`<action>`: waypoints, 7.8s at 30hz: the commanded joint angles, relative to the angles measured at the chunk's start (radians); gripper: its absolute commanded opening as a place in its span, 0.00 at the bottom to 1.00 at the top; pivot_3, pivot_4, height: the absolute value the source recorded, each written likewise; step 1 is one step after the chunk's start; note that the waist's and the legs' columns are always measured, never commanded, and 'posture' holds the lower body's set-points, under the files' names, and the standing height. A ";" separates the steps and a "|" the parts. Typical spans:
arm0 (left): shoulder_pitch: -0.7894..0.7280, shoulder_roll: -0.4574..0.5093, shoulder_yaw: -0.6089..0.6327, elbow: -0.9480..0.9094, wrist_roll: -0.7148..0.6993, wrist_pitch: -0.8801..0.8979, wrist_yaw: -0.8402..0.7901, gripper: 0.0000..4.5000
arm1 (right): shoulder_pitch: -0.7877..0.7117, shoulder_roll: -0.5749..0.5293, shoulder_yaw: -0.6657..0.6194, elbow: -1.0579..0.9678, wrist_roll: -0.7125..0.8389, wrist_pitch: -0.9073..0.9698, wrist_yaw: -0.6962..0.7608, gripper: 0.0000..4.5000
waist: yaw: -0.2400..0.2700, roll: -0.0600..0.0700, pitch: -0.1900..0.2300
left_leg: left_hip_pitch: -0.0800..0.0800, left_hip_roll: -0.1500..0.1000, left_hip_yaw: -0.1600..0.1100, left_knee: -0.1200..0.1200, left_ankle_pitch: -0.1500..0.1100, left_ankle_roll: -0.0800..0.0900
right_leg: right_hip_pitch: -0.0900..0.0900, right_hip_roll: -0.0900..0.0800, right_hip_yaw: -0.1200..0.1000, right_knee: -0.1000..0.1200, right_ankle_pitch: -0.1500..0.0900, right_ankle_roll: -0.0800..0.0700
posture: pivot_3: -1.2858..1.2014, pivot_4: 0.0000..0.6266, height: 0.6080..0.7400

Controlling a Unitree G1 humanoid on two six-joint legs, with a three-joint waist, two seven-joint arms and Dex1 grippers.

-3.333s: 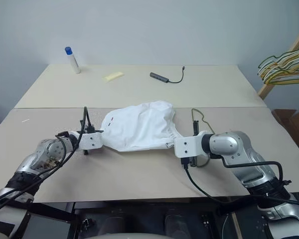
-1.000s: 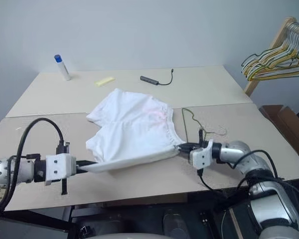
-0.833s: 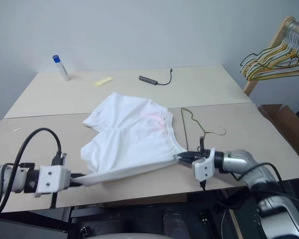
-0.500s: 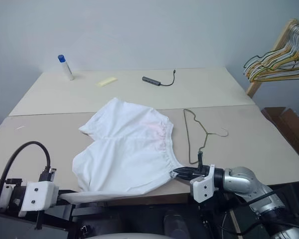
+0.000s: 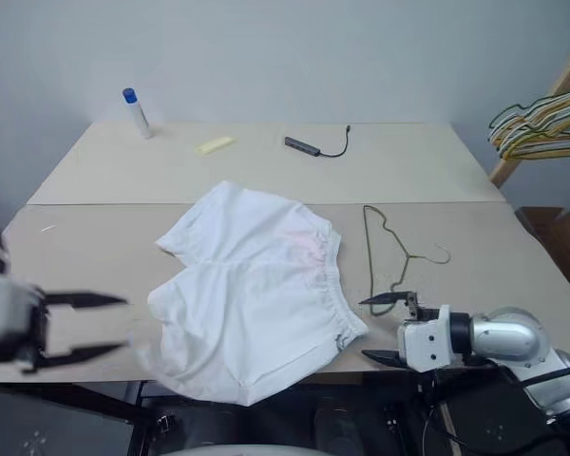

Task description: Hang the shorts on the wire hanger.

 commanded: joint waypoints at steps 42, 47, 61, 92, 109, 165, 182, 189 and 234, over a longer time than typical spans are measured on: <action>-0.752 -0.325 -0.608 0.130 0.018 0.174 0.257 0.63 | -0.346 0.179 0.090 -0.151 -0.197 1.451 -0.457 0.01 | -0.040 -0.005 -0.006 | -0.033 0.000 -0.002 0.010 0.001 0.009 | -0.017 0.005 0.002 0.000 0.010 0.016 | 0.49 0.04 1.00; -0.813 -0.371 -0.632 0.197 0.072 0.141 0.269 0.63 | -0.342 0.104 0.062 -0.093 -0.322 1.052 -0.498 0.01 | -0.058 -0.002 -0.009 | -0.038 -0.001 -0.002 0.011 0.002 0.009 | -0.023 0.005 0.003 0.001 0.011 0.018 | 0.48 0.00 1.00; -1.077 -0.408 -0.727 0.425 0.159 0.312 0.339 0.88 | -0.592 0.040 0.126 0.359 -0.913 -0.145 -1.016 0.00 | -0.147 0.002 -0.016 | -0.040 -0.005 -0.001 0.012 0.002 0.009 | -0.025 0.003 0.008 0.001 0.013 0.021 | 0.46 0.00 1.00; -1.130 -0.419 -0.931 0.540 0.349 0.453 0.170 0.14 | -0.739 0.102 0.141 0.381 -1.123 -0.305 -1.143 0.00 | -0.228 0.004 -0.018 | -0.034 -0.013 -0.003 0.013 0.002 0.010 | -0.021 0.000 0.018 0.004 0.016 0.027 | 0.46 0.00 1.00; -1.005 -0.383 -0.894 0.497 0.448 0.233 0.213 0.00 | -0.651 0.032 0.146 0.362 -0.608 -0.418 -0.818 0.69 | -0.228 0.004 -0.018 | -0.030 -0.013 -0.003 0.013 0.002 0.010 | -0.016 0.000 0.019 0.002 0.017 0.027 | 0.46 0.00 1.00; -0.828 -0.352 -0.828 0.460 0.512 -0.147 0.109 0.23 | -0.800 0.231 0.174 0.081 -0.109 0.838 0.308 0.00 | -0.155 0.007 -0.028 | -0.030 -0.012 -0.003 0.019 -0.001 0.015 | -0.014 0.000 0.017 0.002 0.016 0.030 | 0.49 0.00 1.00; -0.621 -0.339 -0.583 0.227 0.207 0.108 0.175 1.00 | -0.255 0.155 -0.318 -0.093 0.195 1.581 0.054 0.00 | -0.127 0.006 -0.028 | -0.030 -0.011 -0.003 0.019 -0.001 0.015 | -0.012 0.000 0.015 0.002 0.016 0.030 | 0.49 0.02 1.00; -0.593 -0.292 -0.566 0.161 0.154 0.176 0.180 1.00 | -0.125 0.111 -0.347 -0.117 0.318 1.796 0.055 0.00 | -0.113 0.007 -0.028 | -0.026 -0.011 -0.003 0.019 -0.001 0.015 | -0.009 0.000 0.015 0.002 0.012 0.023 | 0.49 0.04 1.00; -0.548 -0.276 -0.528 0.073 0.131 0.187 0.285 1.00 | -0.656 0.166 0.265 0.422 0.078 1.402 0.391 0.00 | -0.033 0.005 -0.029 | -0.028 -0.011 0.000 0.019 -0.002 0.016 | -0.012 0.001 0.016 0.000 0.015 0.028 | 0.54 0.00 1.00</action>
